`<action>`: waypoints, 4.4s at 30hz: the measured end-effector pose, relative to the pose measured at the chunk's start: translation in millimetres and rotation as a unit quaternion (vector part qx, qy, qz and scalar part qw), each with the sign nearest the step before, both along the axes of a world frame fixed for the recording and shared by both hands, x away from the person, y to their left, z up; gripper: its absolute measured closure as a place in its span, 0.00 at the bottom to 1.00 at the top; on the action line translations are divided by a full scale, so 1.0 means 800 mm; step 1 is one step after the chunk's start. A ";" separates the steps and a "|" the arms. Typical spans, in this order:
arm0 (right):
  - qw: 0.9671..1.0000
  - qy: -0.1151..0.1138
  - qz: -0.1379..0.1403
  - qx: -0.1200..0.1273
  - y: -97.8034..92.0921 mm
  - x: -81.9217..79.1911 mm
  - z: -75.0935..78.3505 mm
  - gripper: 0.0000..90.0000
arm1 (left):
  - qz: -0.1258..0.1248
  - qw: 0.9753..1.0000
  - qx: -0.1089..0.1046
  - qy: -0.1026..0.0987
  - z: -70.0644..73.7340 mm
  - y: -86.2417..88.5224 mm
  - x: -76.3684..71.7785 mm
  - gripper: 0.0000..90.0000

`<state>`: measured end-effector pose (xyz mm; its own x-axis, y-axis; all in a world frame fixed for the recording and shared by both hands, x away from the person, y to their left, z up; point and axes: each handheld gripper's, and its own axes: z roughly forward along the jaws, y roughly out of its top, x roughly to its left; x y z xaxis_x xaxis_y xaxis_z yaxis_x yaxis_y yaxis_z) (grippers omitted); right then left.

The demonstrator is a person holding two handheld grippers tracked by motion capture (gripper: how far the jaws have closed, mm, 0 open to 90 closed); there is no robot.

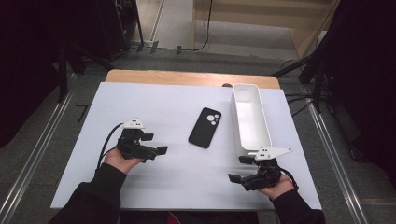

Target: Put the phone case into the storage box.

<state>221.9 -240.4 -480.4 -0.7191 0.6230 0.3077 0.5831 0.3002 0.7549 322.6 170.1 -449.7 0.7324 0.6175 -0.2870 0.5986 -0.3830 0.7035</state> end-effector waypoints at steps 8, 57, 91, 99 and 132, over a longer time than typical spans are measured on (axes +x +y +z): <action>1.000 -0.003 -0.001 -0.001 -0.001 0.001 0.000 0.13 | -0.004 1.000 0.001 0.006 0.000 -0.014 0.013 0.01; 1.000 -0.003 -0.009 0.003 -0.002 0.000 0.000 0.13 | -0.014 1.000 0.017 -0.003 0.017 -0.111 0.075 0.02; 1.000 -0.004 -0.012 0.005 -0.004 0.000 -0.001 0.13 | 0.031 0.998 0.037 -0.032 0.007 -0.180 0.088 0.02; 1.000 -0.006 -0.011 0.002 -0.004 0.000 -0.001 0.13 | 0.043 0.998 0.039 -0.031 -0.003 -0.196 0.086 0.02; 1.000 -0.001 -0.013 0.001 -0.003 0.000 -0.001 0.13 | 0.062 0.995 0.070 -0.040 -0.038 -0.226 0.088 0.00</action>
